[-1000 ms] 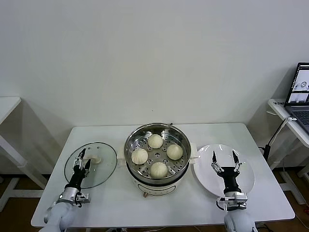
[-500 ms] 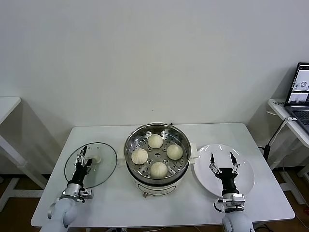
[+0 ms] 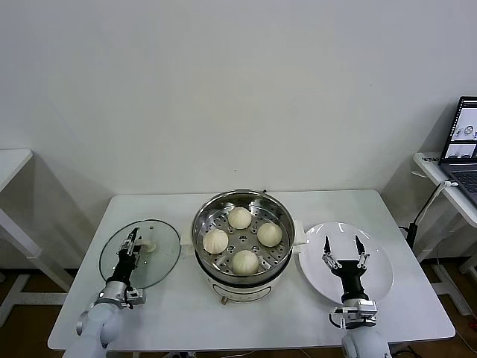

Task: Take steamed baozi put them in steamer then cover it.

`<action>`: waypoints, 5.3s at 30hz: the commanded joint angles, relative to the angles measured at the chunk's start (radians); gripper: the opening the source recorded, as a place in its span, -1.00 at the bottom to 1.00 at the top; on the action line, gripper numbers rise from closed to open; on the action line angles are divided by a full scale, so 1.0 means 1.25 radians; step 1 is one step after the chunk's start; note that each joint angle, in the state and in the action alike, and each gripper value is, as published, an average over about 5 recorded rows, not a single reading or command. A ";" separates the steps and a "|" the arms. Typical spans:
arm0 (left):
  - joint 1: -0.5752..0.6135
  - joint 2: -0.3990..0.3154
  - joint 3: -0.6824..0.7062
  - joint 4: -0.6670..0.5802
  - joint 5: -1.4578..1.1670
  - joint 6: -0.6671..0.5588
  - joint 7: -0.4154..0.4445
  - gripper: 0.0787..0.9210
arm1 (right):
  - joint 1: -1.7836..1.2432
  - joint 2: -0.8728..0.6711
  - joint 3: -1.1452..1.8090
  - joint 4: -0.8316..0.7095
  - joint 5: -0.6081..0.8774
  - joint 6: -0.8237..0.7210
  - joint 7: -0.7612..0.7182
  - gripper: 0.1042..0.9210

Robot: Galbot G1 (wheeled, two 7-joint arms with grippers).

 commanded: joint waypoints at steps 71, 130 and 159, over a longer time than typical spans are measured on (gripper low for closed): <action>-0.038 -0.125 0.428 -0.527 0.115 0.354 0.366 -0.73 | 0.032 0.028 0.016 -0.042 -0.028 -0.046 0.010 0.76; -0.034 -0.185 0.434 -0.488 0.258 0.357 0.427 -0.73 | 0.053 0.045 0.016 -0.078 -0.068 -0.028 -0.002 0.76; 0.063 -0.048 0.426 -0.712 0.157 0.352 0.435 0.71 | 0.063 0.044 0.009 -0.068 -0.075 -0.032 0.001 0.76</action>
